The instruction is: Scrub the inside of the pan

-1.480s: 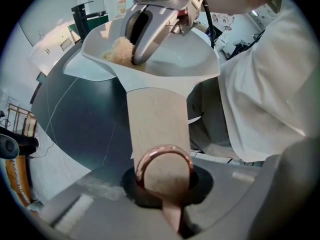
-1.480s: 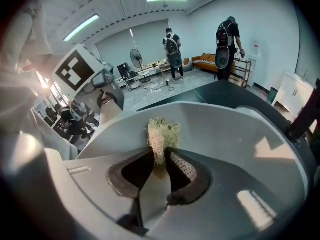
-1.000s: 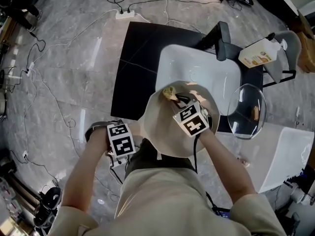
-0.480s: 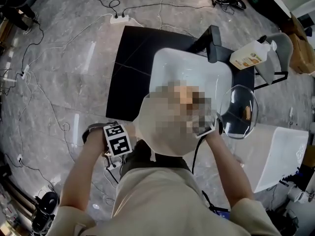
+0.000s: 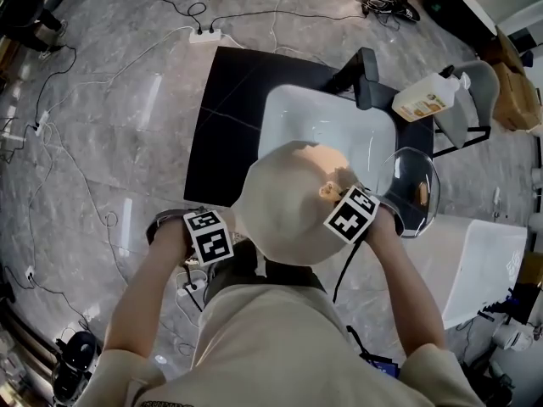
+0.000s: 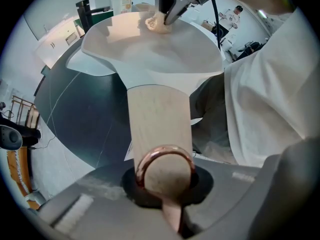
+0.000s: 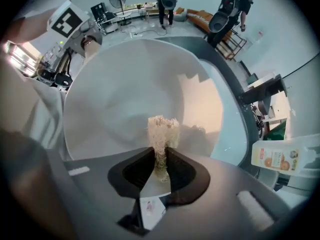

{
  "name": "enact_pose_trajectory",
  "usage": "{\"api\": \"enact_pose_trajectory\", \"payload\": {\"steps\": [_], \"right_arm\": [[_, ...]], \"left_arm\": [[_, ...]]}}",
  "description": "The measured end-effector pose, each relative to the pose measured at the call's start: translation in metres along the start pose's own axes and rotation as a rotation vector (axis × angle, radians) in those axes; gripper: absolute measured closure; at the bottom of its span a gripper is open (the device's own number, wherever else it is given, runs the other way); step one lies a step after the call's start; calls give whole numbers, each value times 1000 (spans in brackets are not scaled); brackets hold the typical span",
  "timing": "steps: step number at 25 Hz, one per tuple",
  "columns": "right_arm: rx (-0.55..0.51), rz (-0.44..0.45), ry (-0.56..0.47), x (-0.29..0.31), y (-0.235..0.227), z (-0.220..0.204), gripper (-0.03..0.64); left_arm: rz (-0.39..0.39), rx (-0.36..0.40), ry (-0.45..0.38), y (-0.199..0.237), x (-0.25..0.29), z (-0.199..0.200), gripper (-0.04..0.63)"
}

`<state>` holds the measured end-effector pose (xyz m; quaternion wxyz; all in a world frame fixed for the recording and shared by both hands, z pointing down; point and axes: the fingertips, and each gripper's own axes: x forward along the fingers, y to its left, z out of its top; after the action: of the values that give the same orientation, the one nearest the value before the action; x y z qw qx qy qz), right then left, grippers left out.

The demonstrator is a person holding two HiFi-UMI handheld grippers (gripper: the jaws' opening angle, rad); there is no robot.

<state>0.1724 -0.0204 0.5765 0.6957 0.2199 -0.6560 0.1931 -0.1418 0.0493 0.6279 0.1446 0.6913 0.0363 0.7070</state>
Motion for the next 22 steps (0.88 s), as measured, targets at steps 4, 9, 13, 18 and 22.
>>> {"api": "enact_pose_trajectory", "payload": {"steps": [4, 9, 13, 18, 22], "right_arm": [[-86, 136, 112, -1, 37, -15, 540], [-158, 321, 165, -6, 89, -20, 540], [-193, 419, 121, -6, 117, -9, 540], [-256, 537, -4, -16, 165, 29, 540], [-272, 539, -77, -17, 176, 62, 540]], "left_arm": [[-3, -3, 1, 0, 0, 1, 586], [-15, -9, 8, -3, -1, 0, 586], [-22, -16, 11, -5, -1, 0, 586], [-33, -21, 16, -7, -1, 0, 586], [-33, -24, 15, -8, 0, 0, 586]]}}
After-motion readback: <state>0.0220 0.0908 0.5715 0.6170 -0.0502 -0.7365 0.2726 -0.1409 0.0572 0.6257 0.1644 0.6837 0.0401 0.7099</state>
